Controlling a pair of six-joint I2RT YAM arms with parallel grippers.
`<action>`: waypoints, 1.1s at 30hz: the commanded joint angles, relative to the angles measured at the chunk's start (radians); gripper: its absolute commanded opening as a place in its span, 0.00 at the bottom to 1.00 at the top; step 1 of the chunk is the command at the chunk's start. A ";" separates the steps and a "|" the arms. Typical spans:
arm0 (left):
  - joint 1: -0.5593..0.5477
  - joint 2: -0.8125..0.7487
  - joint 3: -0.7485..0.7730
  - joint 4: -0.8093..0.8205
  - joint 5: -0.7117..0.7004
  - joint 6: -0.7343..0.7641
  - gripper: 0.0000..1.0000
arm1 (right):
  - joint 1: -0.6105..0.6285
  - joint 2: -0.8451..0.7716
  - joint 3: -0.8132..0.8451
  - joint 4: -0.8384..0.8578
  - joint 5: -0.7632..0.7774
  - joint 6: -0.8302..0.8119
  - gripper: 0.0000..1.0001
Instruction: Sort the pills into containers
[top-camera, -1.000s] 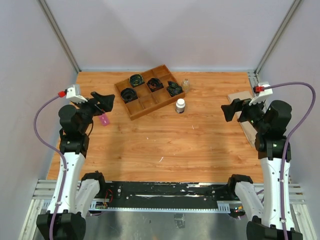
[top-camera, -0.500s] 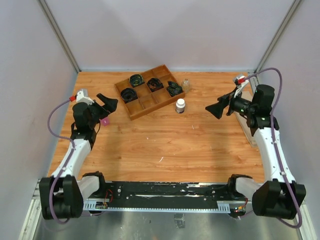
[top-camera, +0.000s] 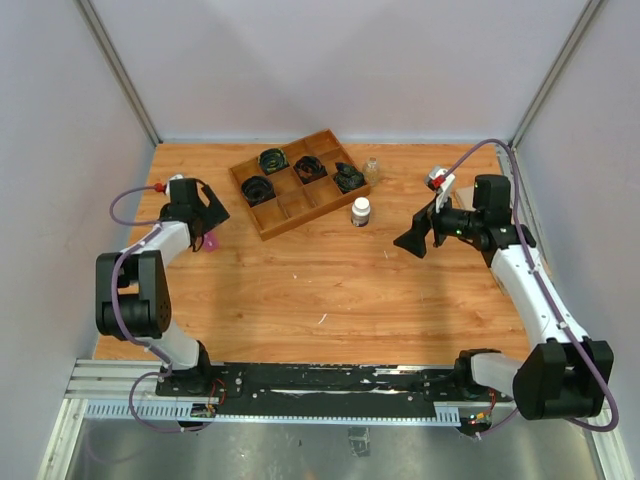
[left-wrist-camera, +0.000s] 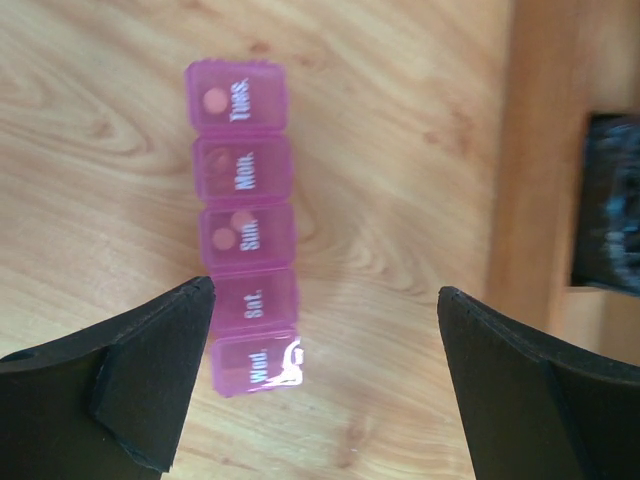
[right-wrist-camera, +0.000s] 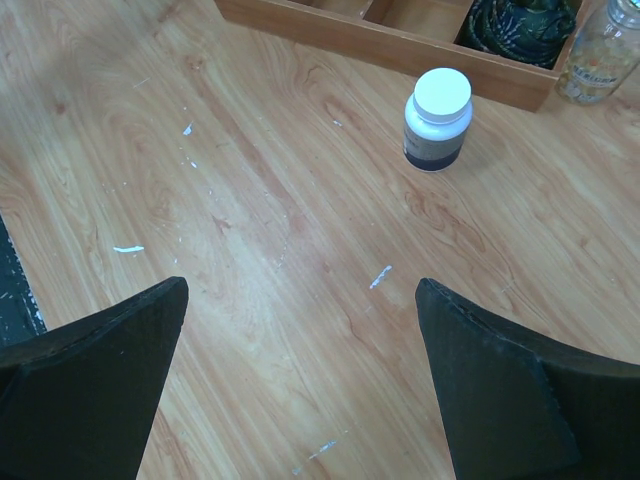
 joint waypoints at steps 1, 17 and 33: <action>0.007 0.058 0.045 -0.081 -0.104 0.065 0.96 | 0.013 -0.037 0.002 -0.023 0.030 -0.051 0.98; 0.012 0.165 0.083 -0.141 -0.040 0.051 0.40 | 0.013 -0.063 -0.006 -0.024 0.042 -0.057 0.98; -0.182 -0.427 -0.200 -0.122 0.081 -0.036 0.24 | 0.012 -0.077 -0.006 -0.025 0.042 -0.058 0.98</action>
